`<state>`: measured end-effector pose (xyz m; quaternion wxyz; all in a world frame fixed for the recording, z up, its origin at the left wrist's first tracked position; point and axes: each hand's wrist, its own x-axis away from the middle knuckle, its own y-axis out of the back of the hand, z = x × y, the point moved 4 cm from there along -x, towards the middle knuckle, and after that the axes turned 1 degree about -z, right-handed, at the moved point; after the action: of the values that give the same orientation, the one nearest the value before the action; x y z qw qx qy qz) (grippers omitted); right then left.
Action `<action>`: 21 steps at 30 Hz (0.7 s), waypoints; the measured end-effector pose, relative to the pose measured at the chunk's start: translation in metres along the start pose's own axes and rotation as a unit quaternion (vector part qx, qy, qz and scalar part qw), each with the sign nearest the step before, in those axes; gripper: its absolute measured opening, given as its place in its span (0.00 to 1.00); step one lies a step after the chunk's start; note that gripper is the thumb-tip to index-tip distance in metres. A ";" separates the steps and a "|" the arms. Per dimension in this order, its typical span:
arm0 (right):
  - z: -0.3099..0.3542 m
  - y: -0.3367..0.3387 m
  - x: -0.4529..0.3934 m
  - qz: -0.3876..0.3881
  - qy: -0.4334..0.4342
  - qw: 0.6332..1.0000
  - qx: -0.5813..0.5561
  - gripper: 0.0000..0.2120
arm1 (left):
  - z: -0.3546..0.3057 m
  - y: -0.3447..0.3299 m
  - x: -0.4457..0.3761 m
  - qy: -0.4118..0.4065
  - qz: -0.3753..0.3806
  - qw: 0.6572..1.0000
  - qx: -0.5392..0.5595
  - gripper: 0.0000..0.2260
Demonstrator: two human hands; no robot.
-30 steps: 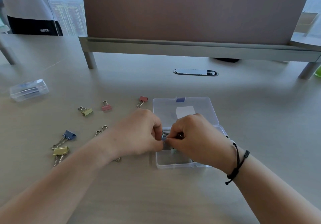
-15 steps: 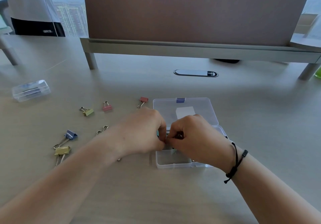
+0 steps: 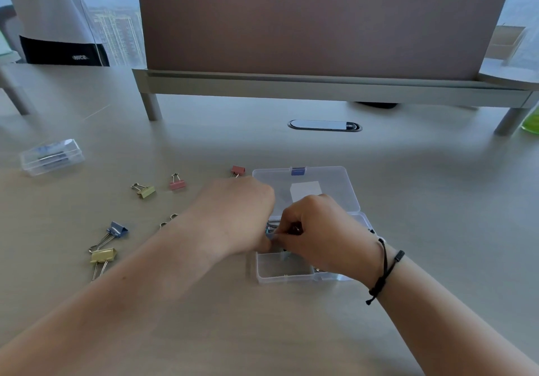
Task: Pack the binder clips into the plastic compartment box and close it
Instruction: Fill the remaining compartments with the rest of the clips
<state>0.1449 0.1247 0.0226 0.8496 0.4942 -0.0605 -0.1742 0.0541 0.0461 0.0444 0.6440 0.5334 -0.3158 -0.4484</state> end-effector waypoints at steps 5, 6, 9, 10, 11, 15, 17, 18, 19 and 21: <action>0.000 0.000 0.001 0.006 0.005 1.000 -0.002 0.07 | -0.003 -0.004 0.004 -0.014 0.026 0.999 0.012 0.28; 0.000 0.000 0.001 0.005 0.006 1.000 -0.001 0.07 | -0.001 -0.007 0.004 -0.015 0.043 0.998 0.032 0.28; 0.000 0.000 0.000 0.002 0.007 1.000 0.003 0.07 | 0.007 -0.013 0.003 -0.003 0.094 0.988 0.118 0.26; 0.000 0.000 0.000 0.001 0.007 1.000 0.004 0.07 | 0.009 -0.015 0.003 0.005 0.109 0.982 0.153 0.25; 0.000 0.000 0.000 0.002 0.006 1.000 0.004 0.07 | 0.011 -0.016 0.002 0.013 0.123 0.975 0.184 0.23; -0.001 0.000 -0.001 0.002 0.000 1.000 -0.003 0.07 | 0.013 -0.019 0.000 0.042 0.150 0.963 0.220 0.19; -0.001 0.000 -0.001 0.002 0.000 1.000 -0.004 0.06 | 0.012 -0.021 -0.002 0.053 0.161 0.960 0.223 0.20; -0.001 -0.001 -0.001 0.002 -0.001 1.000 -0.004 0.06 | 0.012 -0.022 -0.003 0.058 0.167 0.957 0.228 0.20; -0.001 -0.001 -0.001 0.002 -0.001 1.000 -0.003 0.06 | 0.012 -0.023 -0.003 0.064 0.172 0.955 0.235 0.19; -0.001 -0.001 -0.001 0.002 0.005 1.000 -0.001 0.06 | 0.013 -0.025 -0.004 0.073 0.175 0.950 0.249 0.19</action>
<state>0.1435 0.1252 0.0217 0.8505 0.4945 -0.0568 -0.1700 0.0352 0.0434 0.0231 0.5803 0.6446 -0.4578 -0.1954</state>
